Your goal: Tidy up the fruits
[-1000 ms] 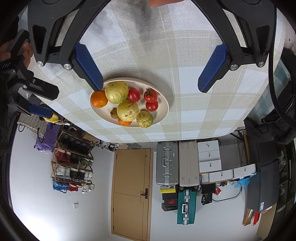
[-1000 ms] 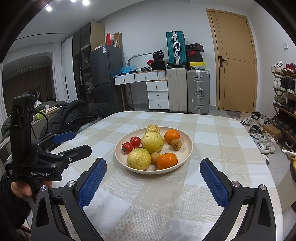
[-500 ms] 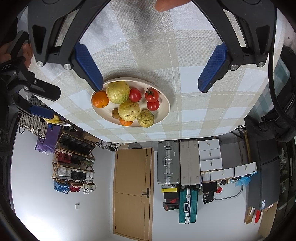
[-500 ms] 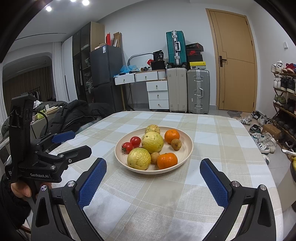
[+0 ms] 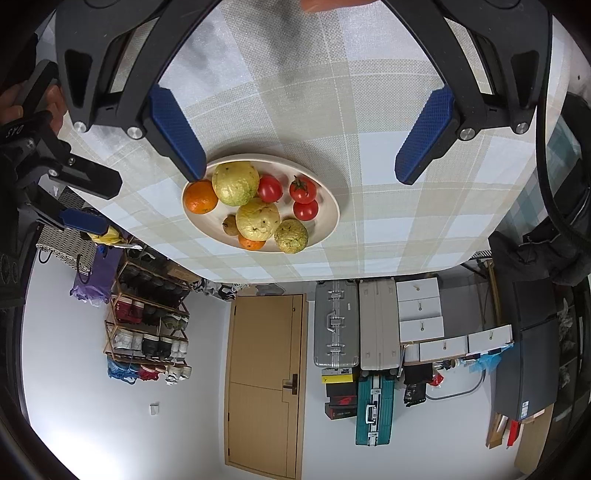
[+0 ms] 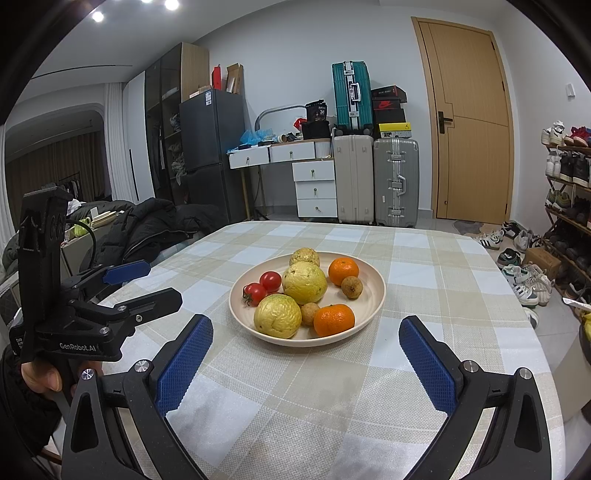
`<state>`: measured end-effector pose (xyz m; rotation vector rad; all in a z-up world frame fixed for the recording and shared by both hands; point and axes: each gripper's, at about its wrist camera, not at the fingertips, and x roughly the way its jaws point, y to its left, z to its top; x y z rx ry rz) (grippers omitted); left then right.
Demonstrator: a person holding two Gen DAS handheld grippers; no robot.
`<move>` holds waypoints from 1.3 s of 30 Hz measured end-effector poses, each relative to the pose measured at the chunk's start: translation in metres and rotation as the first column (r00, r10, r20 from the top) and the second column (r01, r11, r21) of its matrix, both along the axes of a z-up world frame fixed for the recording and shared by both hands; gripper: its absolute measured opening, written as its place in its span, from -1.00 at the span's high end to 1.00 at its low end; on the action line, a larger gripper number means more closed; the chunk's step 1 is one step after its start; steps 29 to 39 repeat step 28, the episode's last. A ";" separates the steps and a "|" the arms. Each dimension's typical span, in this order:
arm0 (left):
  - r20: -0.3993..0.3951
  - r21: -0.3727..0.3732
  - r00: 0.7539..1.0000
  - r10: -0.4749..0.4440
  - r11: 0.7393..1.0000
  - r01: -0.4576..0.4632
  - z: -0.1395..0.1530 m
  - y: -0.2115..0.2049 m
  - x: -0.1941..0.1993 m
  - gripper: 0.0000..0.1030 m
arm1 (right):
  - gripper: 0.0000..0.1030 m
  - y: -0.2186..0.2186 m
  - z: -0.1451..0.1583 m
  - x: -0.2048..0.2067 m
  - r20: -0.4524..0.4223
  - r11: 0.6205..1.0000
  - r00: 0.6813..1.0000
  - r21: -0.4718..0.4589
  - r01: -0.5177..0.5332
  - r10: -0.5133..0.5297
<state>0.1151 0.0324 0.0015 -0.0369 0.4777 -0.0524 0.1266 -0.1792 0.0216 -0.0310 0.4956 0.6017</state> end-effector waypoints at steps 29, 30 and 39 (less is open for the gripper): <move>-0.004 -0.016 1.000 0.001 1.000 -0.002 -0.002 0.001 0.000 -0.98 | -1.00 0.000 0.000 0.000 -0.001 1.000 1.000 -0.001 0.000 0.000; -0.004 -0.016 1.000 0.001 1.000 -0.002 -0.002 0.001 0.000 -0.98 | -1.00 0.000 0.000 0.000 -0.001 1.000 1.000 -0.001 0.000 0.000; -0.004 -0.016 1.000 0.001 1.000 -0.002 -0.002 0.001 0.000 -0.98 | -1.00 0.000 0.000 0.000 -0.001 1.000 1.000 -0.001 0.000 0.000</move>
